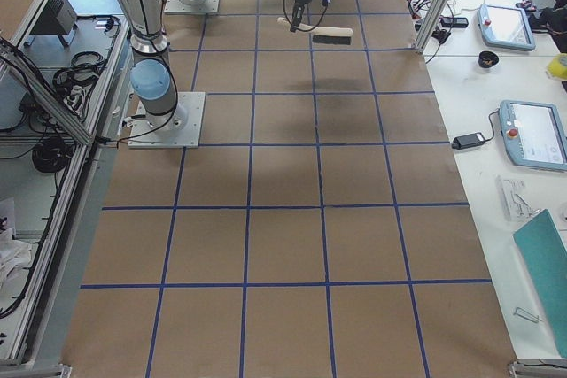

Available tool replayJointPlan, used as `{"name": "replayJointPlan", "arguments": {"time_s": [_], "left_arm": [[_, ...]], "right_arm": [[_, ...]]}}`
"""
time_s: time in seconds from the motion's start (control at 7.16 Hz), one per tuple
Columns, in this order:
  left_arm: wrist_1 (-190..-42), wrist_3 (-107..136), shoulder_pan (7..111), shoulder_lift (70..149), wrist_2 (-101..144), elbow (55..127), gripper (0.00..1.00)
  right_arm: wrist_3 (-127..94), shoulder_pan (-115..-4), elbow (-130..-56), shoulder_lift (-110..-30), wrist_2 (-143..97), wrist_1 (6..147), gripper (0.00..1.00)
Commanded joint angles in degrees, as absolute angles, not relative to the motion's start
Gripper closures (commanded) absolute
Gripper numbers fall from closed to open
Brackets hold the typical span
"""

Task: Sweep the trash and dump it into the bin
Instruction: 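Carry the dustpan to the black bin with the left gripper while the right arm withdraws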

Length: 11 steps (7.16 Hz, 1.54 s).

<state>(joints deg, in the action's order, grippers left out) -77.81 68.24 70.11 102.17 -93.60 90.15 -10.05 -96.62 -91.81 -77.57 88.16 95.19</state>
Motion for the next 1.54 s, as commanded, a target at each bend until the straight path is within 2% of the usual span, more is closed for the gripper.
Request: {"name": "replayJointPlan", "arguments": {"time_s": [0.0, 0.7, 1.4], "left_arm": [[-78.0, 62.4, 63.9, 102.3, -92.6, 89.0, 1.00], [-78.5, 42.9, 49.2, 103.7, -93.3, 86.5, 1.00], [-84.2, 38.9, 42.8, 112.4, -94.0, 72.7, 1.00]], "right_arm": [[4.3, -86.4, -91.8, -77.1, 92.8, 97.6, 0.89], [16.1, -73.6, -93.3, -70.6, 98.2, 105.6, 0.90], [17.4, -71.4, -101.8, -68.9, 98.9, 114.4, 0.90]]}}
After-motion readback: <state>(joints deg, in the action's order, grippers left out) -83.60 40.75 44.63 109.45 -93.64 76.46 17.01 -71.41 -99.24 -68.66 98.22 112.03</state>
